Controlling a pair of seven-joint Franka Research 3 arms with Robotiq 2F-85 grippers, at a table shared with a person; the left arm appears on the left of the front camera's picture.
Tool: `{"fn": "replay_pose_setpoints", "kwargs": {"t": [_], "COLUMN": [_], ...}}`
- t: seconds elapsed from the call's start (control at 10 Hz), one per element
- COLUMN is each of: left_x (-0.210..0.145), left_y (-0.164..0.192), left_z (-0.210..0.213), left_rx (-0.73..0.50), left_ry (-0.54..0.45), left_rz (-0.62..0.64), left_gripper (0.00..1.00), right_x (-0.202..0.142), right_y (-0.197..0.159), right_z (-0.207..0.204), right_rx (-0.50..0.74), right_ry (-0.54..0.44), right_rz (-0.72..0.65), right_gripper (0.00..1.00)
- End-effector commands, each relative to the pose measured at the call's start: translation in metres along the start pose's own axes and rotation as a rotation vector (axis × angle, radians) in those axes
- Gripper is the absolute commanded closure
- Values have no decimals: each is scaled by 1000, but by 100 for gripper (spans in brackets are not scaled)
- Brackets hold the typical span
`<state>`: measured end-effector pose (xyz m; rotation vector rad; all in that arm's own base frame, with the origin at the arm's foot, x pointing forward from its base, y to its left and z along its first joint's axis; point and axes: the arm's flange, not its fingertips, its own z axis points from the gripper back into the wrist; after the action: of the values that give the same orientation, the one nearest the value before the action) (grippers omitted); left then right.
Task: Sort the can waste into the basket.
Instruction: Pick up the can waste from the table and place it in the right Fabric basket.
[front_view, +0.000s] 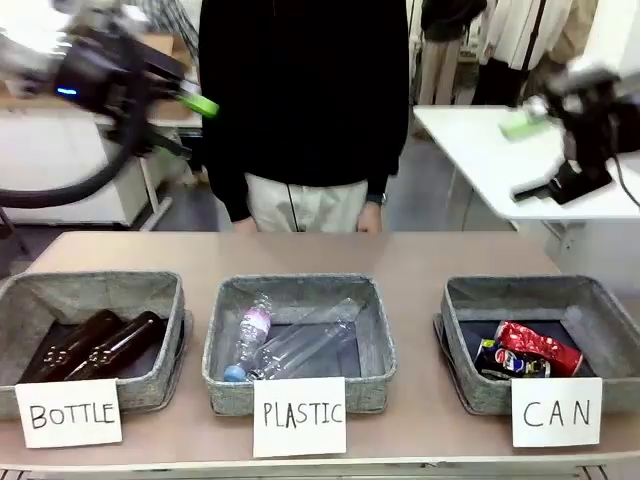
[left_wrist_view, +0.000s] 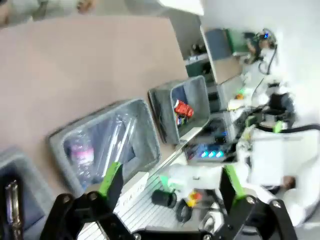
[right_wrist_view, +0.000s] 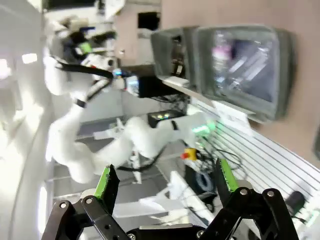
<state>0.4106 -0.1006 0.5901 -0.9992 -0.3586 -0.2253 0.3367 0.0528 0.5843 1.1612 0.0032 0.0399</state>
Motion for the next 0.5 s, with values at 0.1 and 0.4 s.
{"fn": "replay_pose_setpoints", "kwargs": {"t": [0.1,0.4], "left_x": [-49,-50], "left_y": [59,72], "left_z": [38,51], "left_rx": [-228,-216], "left_ry": [-181,-192], "left_rz": [99,140], "left_gripper": [0,0], "right_x": [23,24], "right_y": [31,23], "right_z": [-35,-38], "right_rx": [63,41], "right_ry": [-75,-51], "right_rz": [-245,-207], "right_gripper": [0,0]}}
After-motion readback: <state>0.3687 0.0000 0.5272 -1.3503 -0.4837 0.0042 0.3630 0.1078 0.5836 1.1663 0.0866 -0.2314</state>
